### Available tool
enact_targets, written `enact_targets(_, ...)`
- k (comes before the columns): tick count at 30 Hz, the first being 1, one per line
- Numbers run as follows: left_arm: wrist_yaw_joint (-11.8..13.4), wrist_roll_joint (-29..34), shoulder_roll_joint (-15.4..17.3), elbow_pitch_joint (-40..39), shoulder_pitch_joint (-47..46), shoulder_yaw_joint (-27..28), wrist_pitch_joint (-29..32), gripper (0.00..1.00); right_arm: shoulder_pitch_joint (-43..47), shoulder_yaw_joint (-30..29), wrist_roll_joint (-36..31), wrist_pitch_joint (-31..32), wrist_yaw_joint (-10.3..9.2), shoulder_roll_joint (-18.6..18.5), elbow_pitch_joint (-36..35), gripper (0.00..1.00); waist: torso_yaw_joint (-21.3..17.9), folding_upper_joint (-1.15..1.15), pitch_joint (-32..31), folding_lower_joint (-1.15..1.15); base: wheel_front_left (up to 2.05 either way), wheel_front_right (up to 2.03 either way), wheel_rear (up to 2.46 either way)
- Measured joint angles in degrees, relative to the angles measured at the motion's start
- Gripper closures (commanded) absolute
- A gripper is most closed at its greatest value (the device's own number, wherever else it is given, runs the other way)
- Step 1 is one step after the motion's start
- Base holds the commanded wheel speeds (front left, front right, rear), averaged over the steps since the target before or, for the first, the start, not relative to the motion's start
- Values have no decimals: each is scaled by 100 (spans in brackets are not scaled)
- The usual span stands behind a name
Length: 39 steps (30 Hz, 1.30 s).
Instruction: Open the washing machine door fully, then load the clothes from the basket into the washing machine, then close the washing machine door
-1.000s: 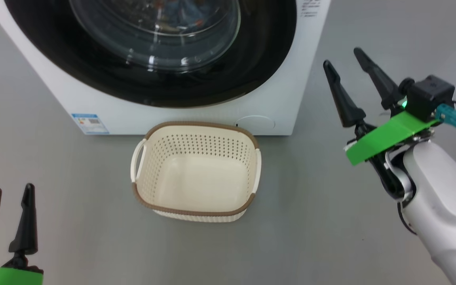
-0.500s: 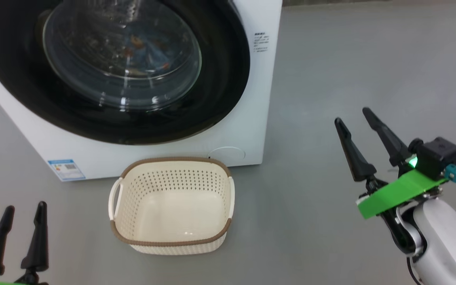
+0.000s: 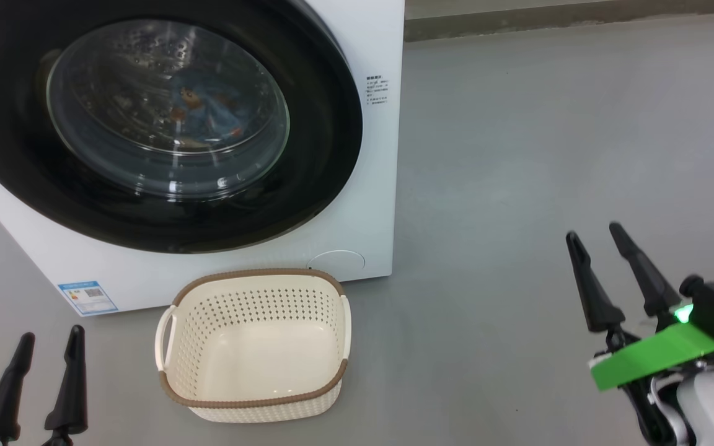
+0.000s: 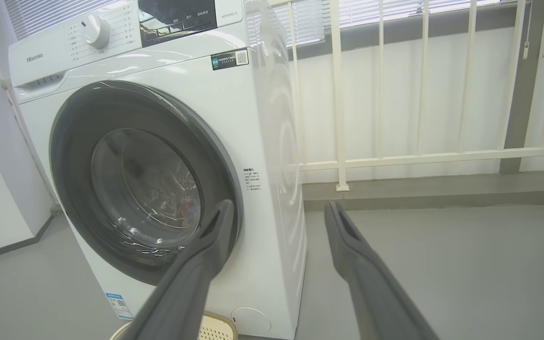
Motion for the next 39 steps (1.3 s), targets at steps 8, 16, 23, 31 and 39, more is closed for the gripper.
enact_targets(8,0,-103,-30,-24,8,-144,0,0,493,-324,-97,0,-1,153,-66,0,48,0,-13,0,0,0,0)
enact_targets(16,0,-182,2,-37,7,-236,1,0,577,-385,-181,0,-1,234,-82,0,96,0,-12,0,0,0,0)
enact_targets(23,0,-182,4,-31,7,-250,1,0,577,-394,-190,0,-1,254,-79,0,133,0,-32,0,0,0,0)
enact_targets(31,0,-182,5,-23,6,-254,0,0,577,-394,-190,0,-1,272,-76,0,173,0,-20,0,0,0,0)
enact_targets(39,0,-182,10,-23,5,-261,0,0,577,-394,-191,0,-1,299,-73,0,181,0,-11,0,0,0,0)
